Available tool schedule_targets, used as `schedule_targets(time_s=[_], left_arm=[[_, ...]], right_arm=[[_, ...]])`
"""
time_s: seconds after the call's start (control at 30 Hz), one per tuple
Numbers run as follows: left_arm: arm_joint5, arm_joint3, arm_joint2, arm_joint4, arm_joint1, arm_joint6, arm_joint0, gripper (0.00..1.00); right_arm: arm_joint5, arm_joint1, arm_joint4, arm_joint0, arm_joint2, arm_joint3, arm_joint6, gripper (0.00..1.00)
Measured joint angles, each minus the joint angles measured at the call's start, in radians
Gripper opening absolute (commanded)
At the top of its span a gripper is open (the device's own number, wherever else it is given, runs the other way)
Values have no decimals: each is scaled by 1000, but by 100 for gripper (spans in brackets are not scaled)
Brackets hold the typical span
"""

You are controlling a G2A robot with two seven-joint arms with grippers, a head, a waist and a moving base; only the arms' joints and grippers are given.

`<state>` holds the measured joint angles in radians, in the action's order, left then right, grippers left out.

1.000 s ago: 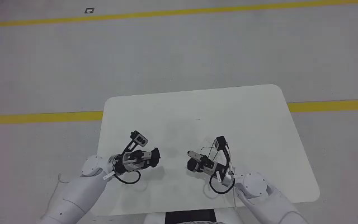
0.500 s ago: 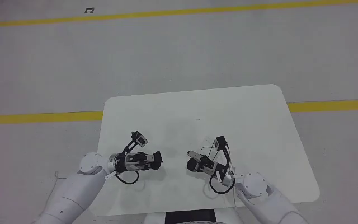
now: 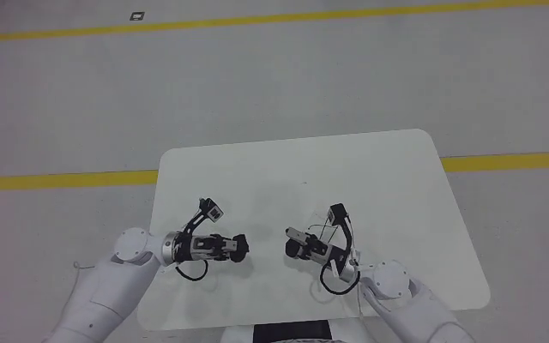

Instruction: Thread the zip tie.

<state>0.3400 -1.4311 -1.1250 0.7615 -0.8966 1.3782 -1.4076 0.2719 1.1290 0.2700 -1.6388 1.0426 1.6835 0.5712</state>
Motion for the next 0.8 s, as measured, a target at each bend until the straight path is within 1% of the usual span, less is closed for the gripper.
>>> schedule_targets(time_s=[0.1, 0.2, 0.27, 0.6, 0.7, 0.73, 0.8], left_arm=[[0, -3, -1, -53, 2, -15, -4, 0], [0, -5, 0, -76, 4, -28, -7, 0], [0, -11, 1, -73, 3, -34, -7, 0], [0, -15, 1, -68, 3, -35, -6, 0], [-3, -24, 8, -77, 1, -75, -9, 0], [-1, -24, 8, -81, 1, -88, -11, 0], [0, -22, 7, -85, 2, -93, -14, 0]], right_arm=[[2, 0, 7, 11, -2, 13, 20, 100], [13, 2, 55, 20, -8, 26, 49, 100], [20, 3, 77, 24, -9, 28, 66, 100], [20, 3, 77, 24, -9, 28, 67, 100], [3, 2, 40, 27, -6, 31, 46, 100], [-13, 0, 1, 31, -2, 39, 35, 100], [-41, -4, -63, 38, 7, 65, 30, 100]])
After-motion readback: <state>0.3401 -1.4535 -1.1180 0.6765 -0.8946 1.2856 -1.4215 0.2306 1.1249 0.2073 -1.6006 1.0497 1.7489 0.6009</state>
